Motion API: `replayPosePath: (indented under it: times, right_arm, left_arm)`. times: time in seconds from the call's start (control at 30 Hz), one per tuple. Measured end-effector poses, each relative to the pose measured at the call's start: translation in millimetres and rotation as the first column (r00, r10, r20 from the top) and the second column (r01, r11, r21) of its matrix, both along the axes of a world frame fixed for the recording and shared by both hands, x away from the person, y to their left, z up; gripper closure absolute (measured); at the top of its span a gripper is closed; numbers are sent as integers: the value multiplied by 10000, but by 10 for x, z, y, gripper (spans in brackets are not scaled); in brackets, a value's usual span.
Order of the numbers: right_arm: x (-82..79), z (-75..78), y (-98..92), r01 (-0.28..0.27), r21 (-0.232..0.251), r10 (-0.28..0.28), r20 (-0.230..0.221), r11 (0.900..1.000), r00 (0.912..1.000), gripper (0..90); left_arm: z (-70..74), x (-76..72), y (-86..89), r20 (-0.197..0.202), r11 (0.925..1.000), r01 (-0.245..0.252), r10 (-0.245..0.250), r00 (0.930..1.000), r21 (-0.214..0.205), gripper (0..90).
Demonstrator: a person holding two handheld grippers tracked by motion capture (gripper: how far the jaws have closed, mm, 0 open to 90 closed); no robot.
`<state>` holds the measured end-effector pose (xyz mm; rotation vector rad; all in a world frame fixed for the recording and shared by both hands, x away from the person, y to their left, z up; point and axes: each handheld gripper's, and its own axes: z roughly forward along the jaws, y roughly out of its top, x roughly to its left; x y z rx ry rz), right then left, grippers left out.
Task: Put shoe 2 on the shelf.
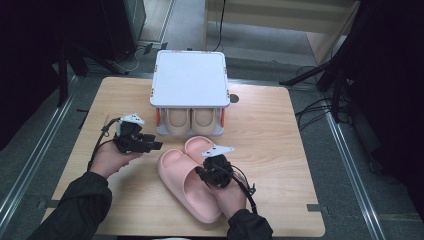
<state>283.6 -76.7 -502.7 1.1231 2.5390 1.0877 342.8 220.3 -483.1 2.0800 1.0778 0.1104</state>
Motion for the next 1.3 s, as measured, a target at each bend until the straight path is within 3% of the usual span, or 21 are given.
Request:
replayPosePath:
  times: [0.23, 0.4, 0.6, 0.7, 0.97, 1.1, 1.3]
  right_arm:
    - [-6, 20, -56, -1104, 288, 1106, -78, 9935, 9938, 758]
    - [-16, 67, -51, -1895, 374, 1894, 61, 9812, 9819, 756]
    - [12, 147, -40, -2805, 513, 2811, -32, 9585, 9597, 752]
    - [40, 187, -12, -3303, 375, 3318, -467, 9431, 9422, 757]
    - [57, 315, 75, -4442, 623, 4470, -439, 8938, 8934, 758]
    - [70, 392, 125, -5139, 607, 5166, -414, 8557, 8552, 757]
    - [104, 639, 225, -5622, 744, 5644, -124, 8237, 8254, 757]
  left_arm:
    - [-4, -13, 61, 102, 9998, -62, 60, 9999, 167, 459]
    - [-2, -44, 112, 200, 9997, -179, 176, 9996, 182, 430]
    - [-19, -86, 217, 170, 9990, -386, 383, 9991, 215, 403]
    - [-18, -118, 268, 145, 9986, -482, 479, 9987, 219, 388]
    - [-17, -231, 370, 107, 9971, -713, 711, 9974, 253, 376]
    - [-41, -252, 427, -38, 9953, -922, 923, 9957, 298, 373]
    - [-60, -288, 493, -53, 9928, -1134, 1137, 9935, 373, 373]
